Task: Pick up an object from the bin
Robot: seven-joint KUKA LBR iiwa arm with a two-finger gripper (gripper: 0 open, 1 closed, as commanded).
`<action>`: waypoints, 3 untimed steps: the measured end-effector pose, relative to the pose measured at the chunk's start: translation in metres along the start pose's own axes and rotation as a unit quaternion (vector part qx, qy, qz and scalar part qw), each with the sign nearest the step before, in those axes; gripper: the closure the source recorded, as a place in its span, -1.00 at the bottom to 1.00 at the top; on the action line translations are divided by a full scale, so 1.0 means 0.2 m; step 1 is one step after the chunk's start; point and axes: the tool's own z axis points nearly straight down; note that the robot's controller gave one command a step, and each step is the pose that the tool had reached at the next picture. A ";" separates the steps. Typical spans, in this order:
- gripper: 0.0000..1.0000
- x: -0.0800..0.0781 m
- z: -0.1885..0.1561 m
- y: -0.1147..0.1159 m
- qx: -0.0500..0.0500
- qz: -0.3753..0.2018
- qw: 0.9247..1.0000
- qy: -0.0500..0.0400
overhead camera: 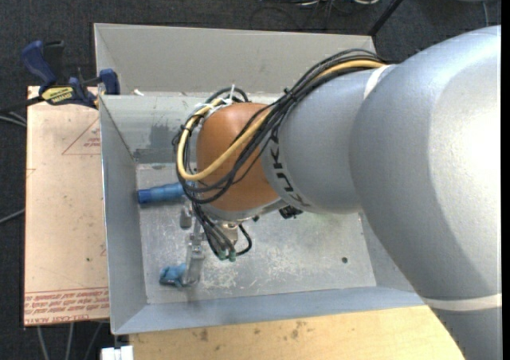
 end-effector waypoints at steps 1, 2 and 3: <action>-1.00 0.17 0.23 0.13 0.000 0.020 1.000 -0.001; 1.00 0.17 0.22 0.12 0.001 0.022 1.000 0.002; 1.00 0.14 -0.52 0.15 -0.001 0.006 1.000 -0.003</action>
Offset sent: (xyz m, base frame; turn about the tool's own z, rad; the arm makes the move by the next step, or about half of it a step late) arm -0.0320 0.0260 -0.0440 0.0444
